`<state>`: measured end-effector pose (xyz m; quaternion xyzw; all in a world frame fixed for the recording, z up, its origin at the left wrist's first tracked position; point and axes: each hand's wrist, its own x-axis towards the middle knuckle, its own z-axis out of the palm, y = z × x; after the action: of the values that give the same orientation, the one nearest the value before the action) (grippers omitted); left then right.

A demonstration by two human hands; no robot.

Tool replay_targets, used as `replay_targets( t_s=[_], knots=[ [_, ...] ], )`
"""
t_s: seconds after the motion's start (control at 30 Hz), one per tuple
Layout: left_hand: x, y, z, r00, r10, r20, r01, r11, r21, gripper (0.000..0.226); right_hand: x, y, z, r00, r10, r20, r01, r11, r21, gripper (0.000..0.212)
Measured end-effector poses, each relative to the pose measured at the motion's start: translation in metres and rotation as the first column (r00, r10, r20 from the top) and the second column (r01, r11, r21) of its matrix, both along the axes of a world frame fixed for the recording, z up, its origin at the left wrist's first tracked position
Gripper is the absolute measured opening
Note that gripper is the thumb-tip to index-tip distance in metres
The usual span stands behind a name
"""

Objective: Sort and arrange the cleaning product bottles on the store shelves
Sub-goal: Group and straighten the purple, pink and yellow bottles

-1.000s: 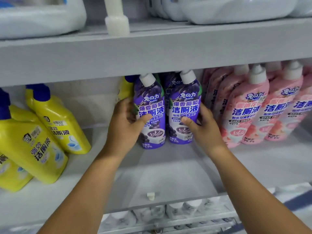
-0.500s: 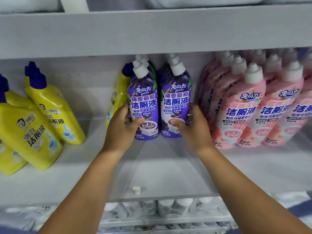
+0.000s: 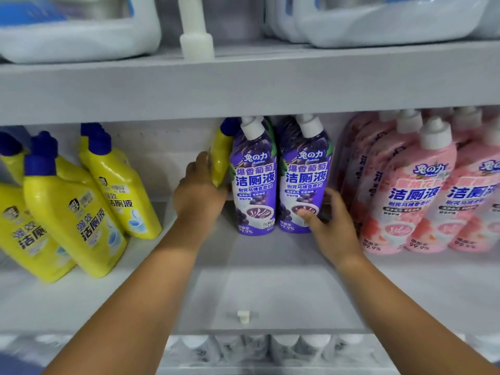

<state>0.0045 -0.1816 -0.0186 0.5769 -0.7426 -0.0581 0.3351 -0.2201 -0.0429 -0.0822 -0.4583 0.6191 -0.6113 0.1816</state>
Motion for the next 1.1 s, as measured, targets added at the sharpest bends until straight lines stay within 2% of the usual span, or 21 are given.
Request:
replay_targets(
  t_s=[0.03, 0.1, 0.17, 0.3, 0.4, 0.5, 0.63, 0.67, 0.73, 0.8, 0.83, 0.87, 0.9, 0.93, 1.0, 1.03, 1.1],
  knots=[
    [-0.001, -0.002, 0.002, 1.0, 0.025, -0.005, -0.025, 0.999, 0.033, 0.066, 0.0, 0.0, 0.0, 1.0, 0.001, 0.002, -0.001, 1.0, -0.001, 0.047],
    [-0.002, -0.005, 0.002, 0.997, 0.057, -0.052, -0.057, 0.998, -0.001, 0.042, 0.0, -0.001, 0.0, 1.0, -0.003, -0.001, 0.003, 1.0, 0.0, 0.046],
    [0.004, -0.006, 0.001, 0.987, 0.085, -0.136, -0.091, 0.995, -0.041, 0.029, 0.002, -0.001, 0.0, 1.0, -0.011, -0.014, 0.011, 1.0, 0.002, 0.046],
    [0.034, -0.013, -0.01, 0.95, 0.094, -0.298, -0.14, 0.981, -0.134, 0.026, 0.004, 0.001, 0.0, 0.999, -0.026, -0.027, 0.026, 1.0, -0.017, 0.045],
    [0.053, -0.019, -0.02, 0.933, 0.076, -0.353, -0.158, 0.965, -0.209, 0.025, 0.006, 0.001, 0.002, 1.0, -0.011, -0.029, 0.011, 1.0, -0.018, 0.045],
    [0.06, -0.028, -0.028, 0.919, 0.079, -0.387, -0.16, 0.97, -0.182, 0.031, 0.007, 0.001, 0.003, 1.0, -0.014, -0.027, 0.014, 1.0, -0.015, 0.044],
    [0.053, -0.026, -0.026, 0.928, 0.106, -0.356, -0.141, 0.987, -0.072, 0.04, 0.008, 0.003, 0.004, 1.0, -0.015, 0.0, 0.015, 1.0, 0.01, 0.045],
    [0.051, -0.018, -0.024, 0.926, 0.108, -0.362, -0.147, 0.986, -0.083, 0.042, 0.009, 0.004, 0.005, 1.0, -0.006, 0.016, 0.006, 1.0, 0.011, 0.044],
    [0.04, 0.008, -0.022, 0.907, 0.026, -0.42, -0.131, 0.966, -0.222, 0.041, 0.011, 0.008, 0.011, 0.995, -0.027, 0.1, 0.028, 0.999, -0.014, 0.036],
    [0.023, 0.037, -0.02, 0.836, -0.157, -0.526, -0.058, 0.928, -0.368, 0.038, 0.006, 0.005, 0.02, 0.979, -0.09, 0.181, 0.093, 0.996, -0.007, 0.035],
    [0.013, 0.048, -0.013, 0.773, -0.243, -0.585, 0.003, 0.925, -0.381, 0.038, 0.002, 0.002, 0.029, 0.971, -0.098, 0.22, 0.095, 0.995, 0.024, 0.042],
    [0.002, 0.051, -0.002, 0.67, -0.296, -0.681, 0.085, 0.942, -0.326, 0.04, -0.004, -0.007, 0.037, 0.957, -0.063, 0.283, 0.056, 0.998, 0.035, 0.049],
    [-0.009, 0.048, 0.007, 0.544, -0.265, -0.797, 0.179, 0.964, -0.198, 0.044, -0.009, -0.016, 0.045, 0.92, 0.006, 0.391, -0.004, 1.0, -0.007, 0.061],
    [-0.021, 0.039, 0.016, 0.417, -0.158, -0.895, 0.306, 0.952, -0.025, 0.05, -0.014, -0.027, 0.053, 0.859, 0.063, 0.507, -0.037, 0.997, -0.062, 0.071],
    [-0.037, 0.018, 0.029, 0.243, 0.111, -0.964, 0.546, 0.805, 0.23, 0.071, -0.019, -0.046, 0.071, 0.775, 0.094, 0.624, -0.033, 0.993, -0.11, 0.08],
    [-0.042, 0.006, 0.03, 0.196, 0.192, -0.962, 0.609, 0.745, 0.273, 0.079, -0.017, -0.051, 0.079, 0.759, 0.09, 0.644, -0.043, 0.995, -0.089, 0.077],
    [-0.047, 0.005, 0.036, 0.227, 0.221, -0.949, 0.631, 0.708, 0.316, 0.078, -0.01, -0.056, 0.087, 0.746, 0.117, 0.656, -0.114, 0.992, -0.046, 0.074]
  ],
)
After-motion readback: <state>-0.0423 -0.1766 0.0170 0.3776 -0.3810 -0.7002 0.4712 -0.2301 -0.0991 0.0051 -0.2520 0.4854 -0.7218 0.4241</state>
